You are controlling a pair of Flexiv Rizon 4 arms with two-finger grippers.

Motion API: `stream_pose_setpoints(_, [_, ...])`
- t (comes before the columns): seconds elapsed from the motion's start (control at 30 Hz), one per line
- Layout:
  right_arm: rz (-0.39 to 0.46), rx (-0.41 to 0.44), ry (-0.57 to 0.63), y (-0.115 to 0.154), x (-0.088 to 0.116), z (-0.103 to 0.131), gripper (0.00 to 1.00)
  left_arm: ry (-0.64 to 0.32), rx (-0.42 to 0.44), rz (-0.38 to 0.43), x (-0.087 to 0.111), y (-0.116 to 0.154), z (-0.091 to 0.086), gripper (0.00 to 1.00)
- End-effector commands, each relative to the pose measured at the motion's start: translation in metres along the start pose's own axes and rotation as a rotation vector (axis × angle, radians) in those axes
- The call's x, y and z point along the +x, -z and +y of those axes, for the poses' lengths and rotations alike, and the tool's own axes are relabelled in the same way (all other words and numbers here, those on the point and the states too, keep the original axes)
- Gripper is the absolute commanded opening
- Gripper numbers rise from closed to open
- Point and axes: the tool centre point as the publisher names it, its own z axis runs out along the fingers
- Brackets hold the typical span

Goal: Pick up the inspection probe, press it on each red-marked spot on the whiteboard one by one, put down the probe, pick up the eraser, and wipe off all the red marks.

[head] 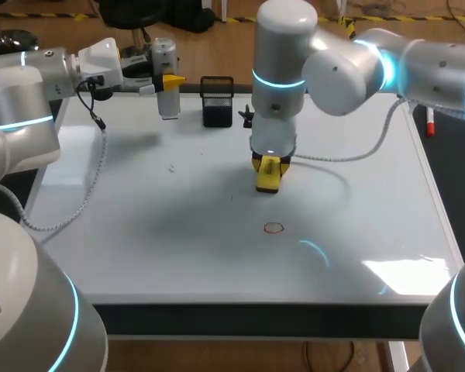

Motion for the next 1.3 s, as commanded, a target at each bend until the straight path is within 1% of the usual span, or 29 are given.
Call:
stream_pose_setpoints(0.03, [0.007,-0.003,-0.008,-0.021,0.017,-0.002,0.0,-0.001,0.0,-0.001,0.0,0.0,-0.001,0.0])
stream_pose_setpoints(0.43, [0.021,-0.015,-0.047,-0.025,0.04,0.0,0.0,-0.001,0.0,-0.001,0.0,0.0,-0.001,0.0])
stream_pose_setpoints(0.77, [0.037,-0.019,-0.07,-0.024,0.057,0.003,0.0,-0.001,0.0,-0.001,0.0,0.0,-0.001,0.0])
stream_pose_setpoints(1.17, [0.048,-0.003,-0.081,-0.014,0.064,-0.001,0.0,-0.001,0.0,-0.001,0.0,0.0,-0.001,0.0])
stream_pose_setpoints(1.3, [0.031,0.008,-0.079,-0.001,0.062,-0.003,0.0,-0.001,0.0,-0.001,0.0,0.0,-0.001,0.0])
